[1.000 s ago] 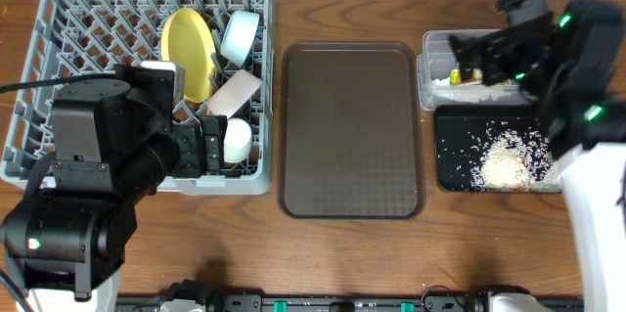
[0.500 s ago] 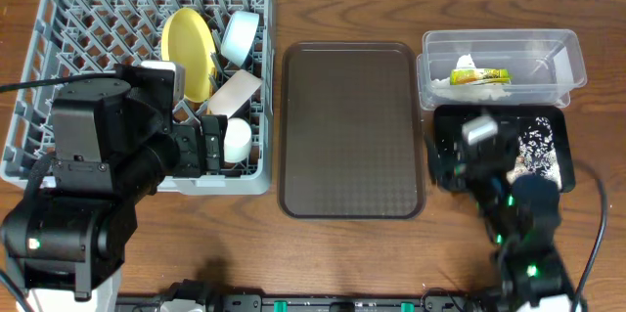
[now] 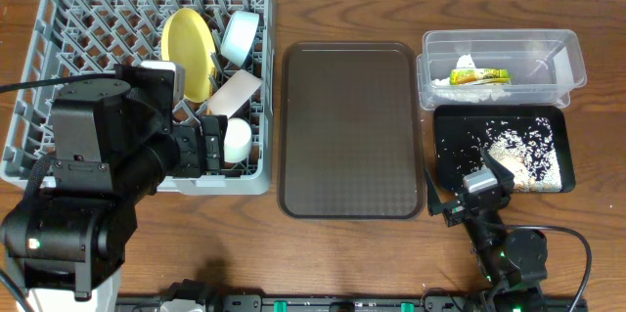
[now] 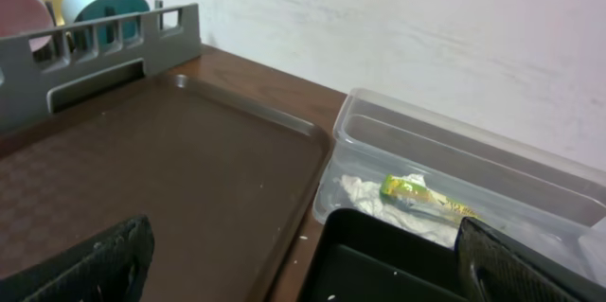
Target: Sort waste into correct bins and load items into the dishwasher
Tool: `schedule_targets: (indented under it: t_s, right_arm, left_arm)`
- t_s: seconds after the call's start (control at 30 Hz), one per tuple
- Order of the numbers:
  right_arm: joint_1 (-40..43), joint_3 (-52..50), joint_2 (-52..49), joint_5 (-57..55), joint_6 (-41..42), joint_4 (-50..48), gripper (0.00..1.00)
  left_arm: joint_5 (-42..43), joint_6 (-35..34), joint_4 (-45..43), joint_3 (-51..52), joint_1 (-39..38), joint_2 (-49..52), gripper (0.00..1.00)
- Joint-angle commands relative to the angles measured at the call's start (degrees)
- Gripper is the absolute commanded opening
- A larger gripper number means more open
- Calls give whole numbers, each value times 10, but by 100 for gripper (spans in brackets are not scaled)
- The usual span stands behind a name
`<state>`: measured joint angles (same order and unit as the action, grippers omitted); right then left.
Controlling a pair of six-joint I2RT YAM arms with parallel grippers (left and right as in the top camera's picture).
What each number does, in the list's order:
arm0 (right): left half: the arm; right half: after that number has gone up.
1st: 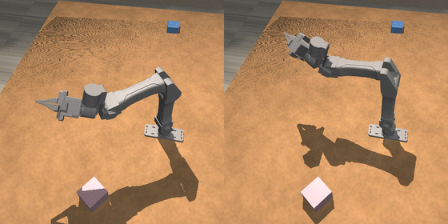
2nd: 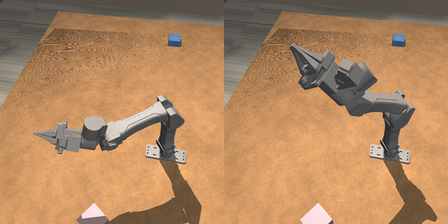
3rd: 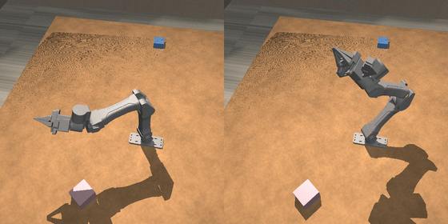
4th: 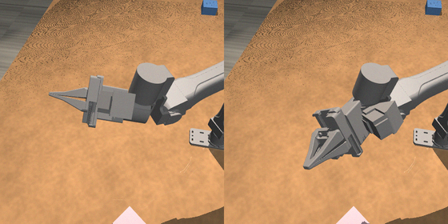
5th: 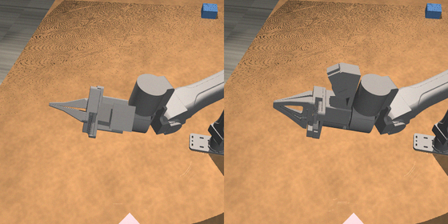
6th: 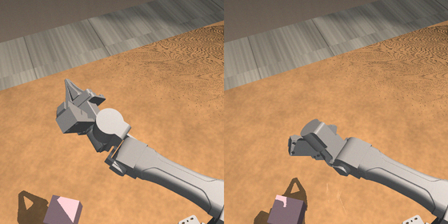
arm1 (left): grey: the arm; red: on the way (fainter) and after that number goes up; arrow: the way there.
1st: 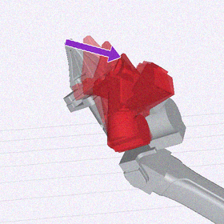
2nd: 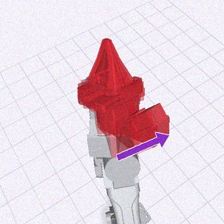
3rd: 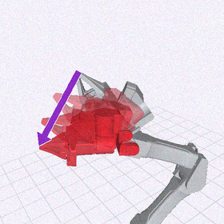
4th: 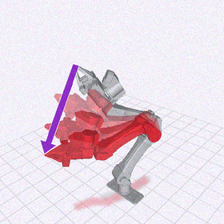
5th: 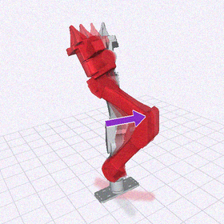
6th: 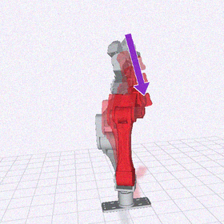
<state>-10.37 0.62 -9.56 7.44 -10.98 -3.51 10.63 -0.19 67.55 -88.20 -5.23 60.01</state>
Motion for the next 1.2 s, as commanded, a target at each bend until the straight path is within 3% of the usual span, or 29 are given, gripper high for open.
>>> schedule_targets:
  t_s: [0.0,0.23,1.17]
  right_arm:
    - [-1,-3,26,-5,9,22,99]
    - [-11,-3,91,-8,12,73,99]
    - [-12,-3,92,-8,11,72,99]
  left_arm:
    - [7,-1,2,-5,2,-1,90]
    - [7,-1,2,-5,2,-1,90]
    - [-4,-1,3,-5,2,-1,90]
